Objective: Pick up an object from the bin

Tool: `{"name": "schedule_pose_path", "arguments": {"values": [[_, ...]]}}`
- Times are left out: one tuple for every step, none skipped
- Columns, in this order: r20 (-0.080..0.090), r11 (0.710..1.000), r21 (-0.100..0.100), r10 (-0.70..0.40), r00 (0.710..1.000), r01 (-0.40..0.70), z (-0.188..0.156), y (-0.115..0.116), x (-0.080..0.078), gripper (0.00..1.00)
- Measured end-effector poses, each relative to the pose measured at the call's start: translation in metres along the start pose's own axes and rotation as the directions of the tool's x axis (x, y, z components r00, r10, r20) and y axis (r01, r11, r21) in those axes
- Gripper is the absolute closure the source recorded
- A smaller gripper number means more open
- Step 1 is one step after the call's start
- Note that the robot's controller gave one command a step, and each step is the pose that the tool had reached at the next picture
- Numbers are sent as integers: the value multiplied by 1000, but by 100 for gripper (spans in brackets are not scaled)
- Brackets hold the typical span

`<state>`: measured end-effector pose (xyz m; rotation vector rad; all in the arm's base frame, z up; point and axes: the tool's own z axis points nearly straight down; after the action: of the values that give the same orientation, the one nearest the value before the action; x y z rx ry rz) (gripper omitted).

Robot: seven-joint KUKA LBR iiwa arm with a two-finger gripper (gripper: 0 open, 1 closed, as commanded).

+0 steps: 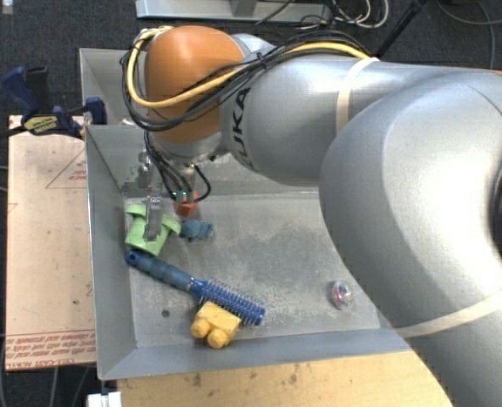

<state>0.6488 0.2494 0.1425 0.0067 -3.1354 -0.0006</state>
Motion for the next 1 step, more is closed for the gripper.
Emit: {"name": "schedule_pose_path", "arguments": {"values": [[10, 822, 4, -570, 822, 570, 68, 0, 18, 0]]}}
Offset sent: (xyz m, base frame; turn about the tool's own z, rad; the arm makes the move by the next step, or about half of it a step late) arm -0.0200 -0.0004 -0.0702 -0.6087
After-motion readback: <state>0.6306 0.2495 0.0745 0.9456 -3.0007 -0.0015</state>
